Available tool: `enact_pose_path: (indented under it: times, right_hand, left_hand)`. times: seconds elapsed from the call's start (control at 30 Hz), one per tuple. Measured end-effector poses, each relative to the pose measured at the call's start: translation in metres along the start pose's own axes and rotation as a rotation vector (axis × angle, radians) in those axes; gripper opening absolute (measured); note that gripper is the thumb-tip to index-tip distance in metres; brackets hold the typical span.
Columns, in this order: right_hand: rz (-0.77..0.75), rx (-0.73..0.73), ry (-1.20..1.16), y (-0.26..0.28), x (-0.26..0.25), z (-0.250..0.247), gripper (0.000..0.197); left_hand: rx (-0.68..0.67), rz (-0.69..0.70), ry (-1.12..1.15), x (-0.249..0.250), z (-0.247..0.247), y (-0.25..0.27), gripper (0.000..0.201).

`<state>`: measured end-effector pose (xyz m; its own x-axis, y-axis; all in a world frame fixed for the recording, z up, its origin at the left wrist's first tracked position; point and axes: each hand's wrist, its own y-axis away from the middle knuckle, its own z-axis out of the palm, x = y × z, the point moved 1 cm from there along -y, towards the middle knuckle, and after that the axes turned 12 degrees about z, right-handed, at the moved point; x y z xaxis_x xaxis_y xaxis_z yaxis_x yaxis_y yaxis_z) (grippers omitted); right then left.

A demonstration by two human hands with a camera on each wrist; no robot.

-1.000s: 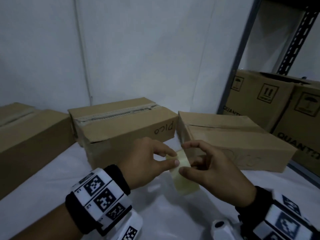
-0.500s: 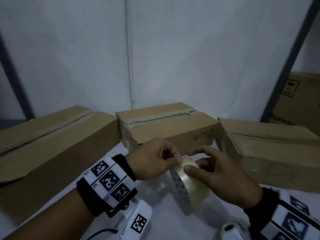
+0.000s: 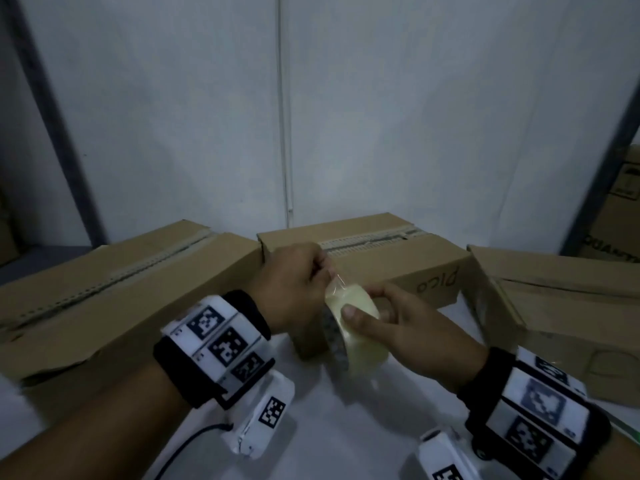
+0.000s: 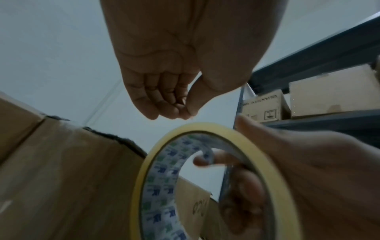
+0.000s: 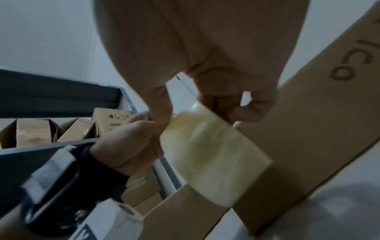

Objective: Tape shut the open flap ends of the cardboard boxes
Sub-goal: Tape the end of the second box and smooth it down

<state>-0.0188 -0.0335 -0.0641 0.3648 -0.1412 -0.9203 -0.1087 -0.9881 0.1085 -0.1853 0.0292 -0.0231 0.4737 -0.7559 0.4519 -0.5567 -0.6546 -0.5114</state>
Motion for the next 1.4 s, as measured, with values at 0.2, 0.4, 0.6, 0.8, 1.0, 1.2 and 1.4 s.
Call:
enact_pose_path:
  times: [0.2, 0.4, 0.6, 0.8, 1.0, 1.2, 1.4]
  right_hand:
    - [-0.029, 0.024, -0.062, -0.008, -0.006, 0.002, 0.04]
    - [-0.001, 0.189, 0.042, -0.012, 0.002, 0.017, 0.028]
    - [-0.036, 0.188, 0.08, -0.011, -0.002, 0.016, 0.024]
    - [0.028, 0.132, -0.09, -0.013, 0.005, 0.026, 0.024]
    - [0.014, 0.096, -0.136, -0.017, 0.005, 0.031, 0.022]
    - [0.005, 0.06, -0.182, -0.018, 0.002, 0.034, 0.024]
    - [-0.022, 0.089, -0.107, -0.019, 0.005, 0.037, 0.021]
  left_hand:
    - [-0.039, -0.076, 0.026, -0.023, -0.011, -0.007, 0.018]
    - [0.032, -0.055, -0.005, -0.025, -0.011, -0.018, 0.016]
    - [0.019, -0.182, 0.067, -0.047, -0.01, -0.028, 0.021]
    - [-0.053, -0.207, 0.012, -0.05, -0.003, -0.03, 0.021]
    - [-0.102, -0.241, 0.045, -0.056, -0.007, -0.032, 0.02]
    - [-0.087, -0.25, 0.033, -0.061, -0.005, -0.034, 0.02]
    - [-0.101, -0.262, 0.03, -0.065, -0.002, -0.031, 0.018]
